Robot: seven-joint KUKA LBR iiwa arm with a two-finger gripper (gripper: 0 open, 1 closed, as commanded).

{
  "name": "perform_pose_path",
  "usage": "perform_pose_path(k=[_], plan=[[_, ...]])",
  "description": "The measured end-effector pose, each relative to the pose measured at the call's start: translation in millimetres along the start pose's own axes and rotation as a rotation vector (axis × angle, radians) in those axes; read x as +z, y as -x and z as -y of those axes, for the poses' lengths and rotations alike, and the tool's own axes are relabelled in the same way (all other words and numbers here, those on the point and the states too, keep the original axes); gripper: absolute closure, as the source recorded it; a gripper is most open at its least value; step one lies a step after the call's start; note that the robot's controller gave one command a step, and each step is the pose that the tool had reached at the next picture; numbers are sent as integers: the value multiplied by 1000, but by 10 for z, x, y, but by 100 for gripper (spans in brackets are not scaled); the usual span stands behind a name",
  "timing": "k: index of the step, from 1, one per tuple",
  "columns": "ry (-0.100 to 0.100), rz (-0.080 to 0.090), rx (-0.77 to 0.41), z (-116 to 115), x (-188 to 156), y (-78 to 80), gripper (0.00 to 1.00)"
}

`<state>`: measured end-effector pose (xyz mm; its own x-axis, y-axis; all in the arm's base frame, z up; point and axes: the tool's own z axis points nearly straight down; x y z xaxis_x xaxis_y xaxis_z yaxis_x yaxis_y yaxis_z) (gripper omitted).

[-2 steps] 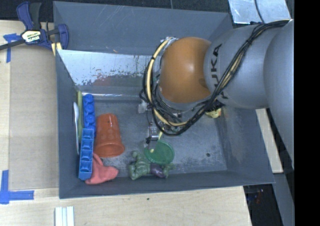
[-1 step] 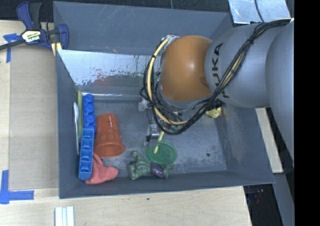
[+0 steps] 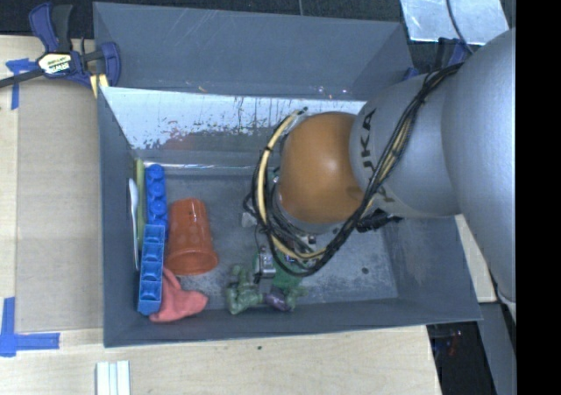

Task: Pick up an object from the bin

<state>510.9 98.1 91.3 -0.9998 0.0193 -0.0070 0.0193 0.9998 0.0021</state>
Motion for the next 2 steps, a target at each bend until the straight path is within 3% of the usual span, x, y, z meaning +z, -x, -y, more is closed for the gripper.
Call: perform_pose_path(k=[1, 2], plan=[[1, 9, -87, 710, -71, -23, 0], [-2, 7, -59, 881, -137, -98, 0]])
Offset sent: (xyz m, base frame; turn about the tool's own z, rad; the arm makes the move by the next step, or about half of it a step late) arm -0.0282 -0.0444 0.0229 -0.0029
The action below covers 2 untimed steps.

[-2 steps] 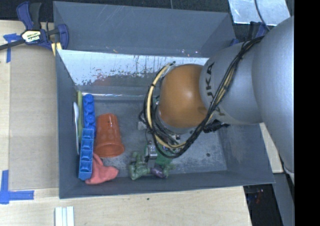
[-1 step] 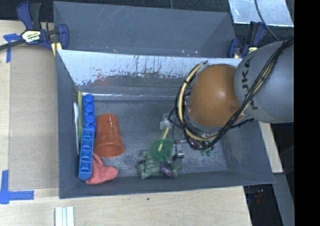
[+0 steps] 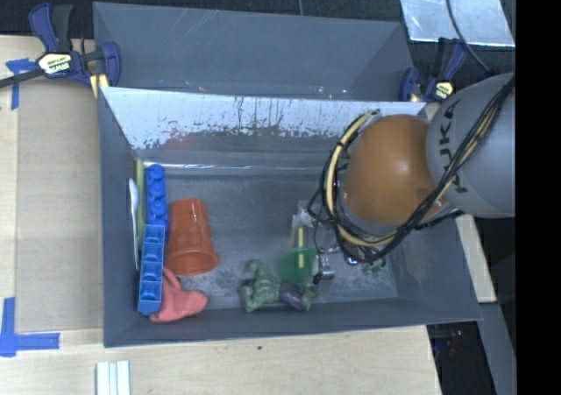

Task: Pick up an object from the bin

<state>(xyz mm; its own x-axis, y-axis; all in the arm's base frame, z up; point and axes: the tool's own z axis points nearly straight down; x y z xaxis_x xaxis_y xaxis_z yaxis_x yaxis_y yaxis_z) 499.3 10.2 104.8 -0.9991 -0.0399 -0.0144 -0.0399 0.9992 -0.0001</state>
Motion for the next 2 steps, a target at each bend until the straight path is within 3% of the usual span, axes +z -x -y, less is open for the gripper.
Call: perform_pose_path(k=[1, 2], plan=[[1, 10, -22, 35, 45, 1, 0], [0, 5, -48, 226, -264, -9, 0]])
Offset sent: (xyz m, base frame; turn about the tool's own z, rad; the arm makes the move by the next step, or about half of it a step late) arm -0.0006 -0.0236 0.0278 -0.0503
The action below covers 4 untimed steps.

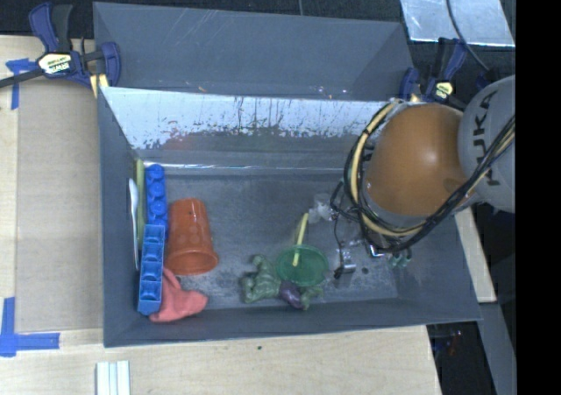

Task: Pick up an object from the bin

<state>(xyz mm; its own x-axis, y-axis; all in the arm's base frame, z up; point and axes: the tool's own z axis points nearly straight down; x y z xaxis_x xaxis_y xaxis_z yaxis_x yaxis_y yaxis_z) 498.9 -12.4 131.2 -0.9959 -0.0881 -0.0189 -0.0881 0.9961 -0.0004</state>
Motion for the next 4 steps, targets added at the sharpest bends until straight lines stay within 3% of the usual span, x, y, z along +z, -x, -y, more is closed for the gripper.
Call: perform_pose_path(k=[1, 2, 3, 4], plan=[[-1, 6, -9, -430, 291, -72, 0], [-1, 6, -2, -509, 346, -66, 0], [-1, 8, -78, -495, 574, -100, 0], [-5, 9, -37, -538, 559, -84, 0]])
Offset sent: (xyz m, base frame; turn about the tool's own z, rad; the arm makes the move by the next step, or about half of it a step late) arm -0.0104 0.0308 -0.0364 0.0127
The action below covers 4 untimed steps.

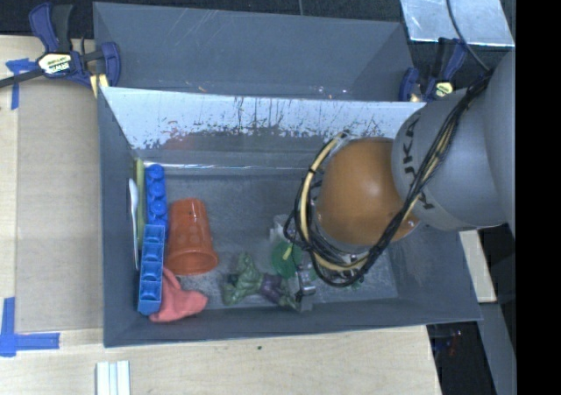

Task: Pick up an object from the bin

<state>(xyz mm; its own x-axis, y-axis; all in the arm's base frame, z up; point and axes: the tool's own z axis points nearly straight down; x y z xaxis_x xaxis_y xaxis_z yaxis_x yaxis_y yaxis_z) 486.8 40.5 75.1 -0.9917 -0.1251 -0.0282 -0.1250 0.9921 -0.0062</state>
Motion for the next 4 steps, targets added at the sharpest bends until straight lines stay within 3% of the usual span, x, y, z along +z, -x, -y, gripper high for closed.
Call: perform_pose_path(k=[2, 3, 4], plan=[[-1, 12, -284, -152, -220, 10, 0], [-1, 13, -335, -291, -360, 84, 0], [-1, 12, -386, -110, -344, 48, 0]])
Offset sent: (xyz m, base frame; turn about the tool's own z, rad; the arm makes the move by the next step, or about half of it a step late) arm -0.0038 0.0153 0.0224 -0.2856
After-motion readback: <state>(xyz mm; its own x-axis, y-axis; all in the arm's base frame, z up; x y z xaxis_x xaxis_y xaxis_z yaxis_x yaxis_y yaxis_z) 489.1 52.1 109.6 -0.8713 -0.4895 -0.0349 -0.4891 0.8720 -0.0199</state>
